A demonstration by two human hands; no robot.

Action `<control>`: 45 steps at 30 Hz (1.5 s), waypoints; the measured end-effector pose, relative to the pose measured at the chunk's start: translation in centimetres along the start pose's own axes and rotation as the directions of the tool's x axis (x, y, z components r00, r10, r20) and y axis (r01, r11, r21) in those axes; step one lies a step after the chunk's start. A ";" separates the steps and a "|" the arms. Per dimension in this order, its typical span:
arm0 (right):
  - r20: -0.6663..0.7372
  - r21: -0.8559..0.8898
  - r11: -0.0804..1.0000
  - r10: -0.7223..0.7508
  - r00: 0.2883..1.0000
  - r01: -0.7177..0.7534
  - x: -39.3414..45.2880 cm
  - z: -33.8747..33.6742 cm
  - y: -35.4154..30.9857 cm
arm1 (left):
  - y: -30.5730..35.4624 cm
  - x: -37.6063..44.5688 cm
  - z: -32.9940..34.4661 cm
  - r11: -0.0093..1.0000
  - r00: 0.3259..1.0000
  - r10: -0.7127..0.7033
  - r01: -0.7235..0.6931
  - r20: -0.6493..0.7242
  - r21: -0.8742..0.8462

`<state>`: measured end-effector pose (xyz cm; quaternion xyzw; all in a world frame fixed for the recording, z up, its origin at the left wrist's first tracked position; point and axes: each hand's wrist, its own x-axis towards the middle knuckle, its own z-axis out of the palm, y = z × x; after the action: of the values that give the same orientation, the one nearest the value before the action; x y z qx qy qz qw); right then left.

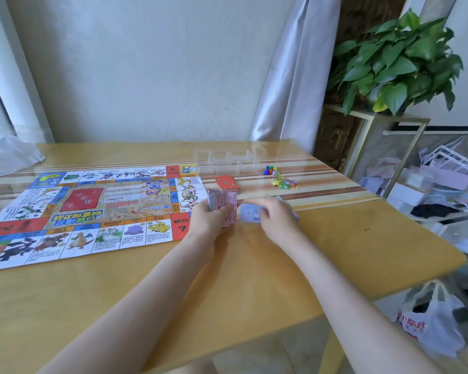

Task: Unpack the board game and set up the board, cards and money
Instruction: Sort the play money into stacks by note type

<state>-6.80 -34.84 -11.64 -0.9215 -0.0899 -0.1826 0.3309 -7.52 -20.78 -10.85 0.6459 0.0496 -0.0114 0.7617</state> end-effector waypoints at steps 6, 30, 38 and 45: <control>0.237 0.039 0.981 0.175 0.956 -0.189 1.9 -8.6 2.0 | 0.0 -0.3 1.5 0.989 0.993 -0.045 0.060 0.109 -0.138; 0.123 0.386 0.891 0.209 0.970 -0.241 0.2 -6.4 -0.2 | 0.2 0.2 3.0 0.881 0.931 -0.205 0.310 0.302 -0.357; 0.203 0.724 0.606 0.269 0.942 -0.329 1.4 -1.3 -1.9 | 1.6 1.2 0.5 0.853 0.905 -0.229 0.364 0.358 -0.375; 0.102 0.684 0.642 0.385 0.917 -0.346 1.8 -0.2 -1.8 | 1.5 1.5 -0.4 0.780 0.859 -0.138 0.401 0.493 -0.480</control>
<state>-5.67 -33.48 -9.74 -0.7247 0.0455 -0.0895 0.6817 -5.96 -20.07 -9.60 0.3559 -0.0247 -0.2508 0.8999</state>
